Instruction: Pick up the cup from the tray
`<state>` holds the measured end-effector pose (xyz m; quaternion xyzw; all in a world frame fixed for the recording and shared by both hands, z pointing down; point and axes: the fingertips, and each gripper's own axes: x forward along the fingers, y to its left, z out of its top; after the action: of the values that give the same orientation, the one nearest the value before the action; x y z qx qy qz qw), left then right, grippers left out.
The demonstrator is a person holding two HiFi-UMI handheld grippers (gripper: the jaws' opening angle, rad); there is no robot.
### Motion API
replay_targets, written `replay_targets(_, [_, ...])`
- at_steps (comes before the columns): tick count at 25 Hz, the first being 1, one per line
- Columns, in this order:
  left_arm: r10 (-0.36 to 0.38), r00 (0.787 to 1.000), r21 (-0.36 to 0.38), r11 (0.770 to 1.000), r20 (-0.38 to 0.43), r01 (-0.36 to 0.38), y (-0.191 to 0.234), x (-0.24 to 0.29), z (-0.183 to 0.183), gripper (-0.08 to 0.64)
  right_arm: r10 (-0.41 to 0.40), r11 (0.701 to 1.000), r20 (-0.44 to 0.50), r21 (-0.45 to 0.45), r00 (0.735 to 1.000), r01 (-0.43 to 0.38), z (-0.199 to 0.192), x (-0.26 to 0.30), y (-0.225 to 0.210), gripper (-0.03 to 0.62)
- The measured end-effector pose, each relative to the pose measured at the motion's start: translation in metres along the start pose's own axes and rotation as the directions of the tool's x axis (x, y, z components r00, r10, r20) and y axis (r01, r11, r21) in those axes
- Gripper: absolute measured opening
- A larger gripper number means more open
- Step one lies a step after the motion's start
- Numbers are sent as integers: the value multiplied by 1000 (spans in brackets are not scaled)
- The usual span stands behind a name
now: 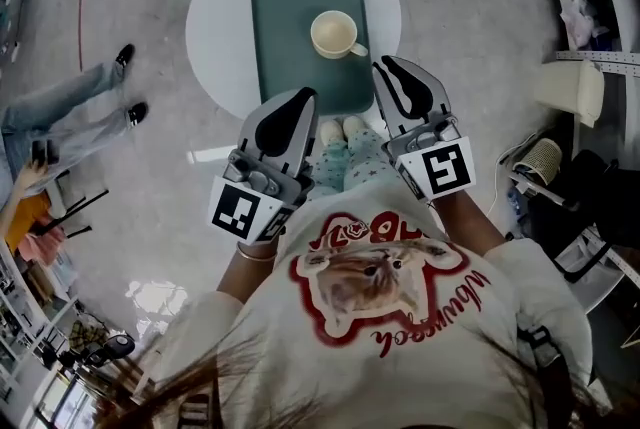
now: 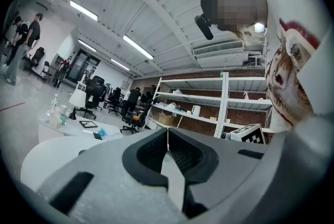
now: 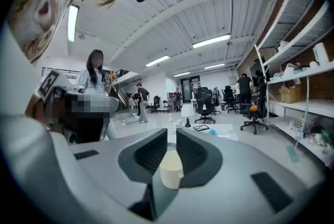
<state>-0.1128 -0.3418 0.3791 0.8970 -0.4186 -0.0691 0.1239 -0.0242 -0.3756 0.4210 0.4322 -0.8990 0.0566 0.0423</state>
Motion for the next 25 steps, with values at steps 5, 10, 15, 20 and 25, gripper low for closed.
replay_targets(5, [18, 1000, -19, 1000, 4, -18, 2, 6, 2, 18, 37, 999, -62, -24, 997, -39, -33, 17, 2, 49])
replay_targets(10, [49, 999, -40, 998, -24, -50, 3, 6, -2, 18, 30, 998, -118, -50, 993, -36, -59, 30, -5, 49])
replay_targets(15, [74, 997, -50, 996, -32, -75, 10, 0, -10, 18, 1, 994, -218, -103, 976, -24, -103, 43, -13, 51])
replay_targets(20, [51, 997, -61, 997, -65, -55, 2, 5, -17, 18, -47, 994, -246, -105, 968, 22, -130, 50, -22, 51])
replay_targets(25, [50, 996, -68, 996, -75, -55, 2, 1, -23, 18, -47, 994, -243, -109, 969, 21, -133, 54, -18, 51])
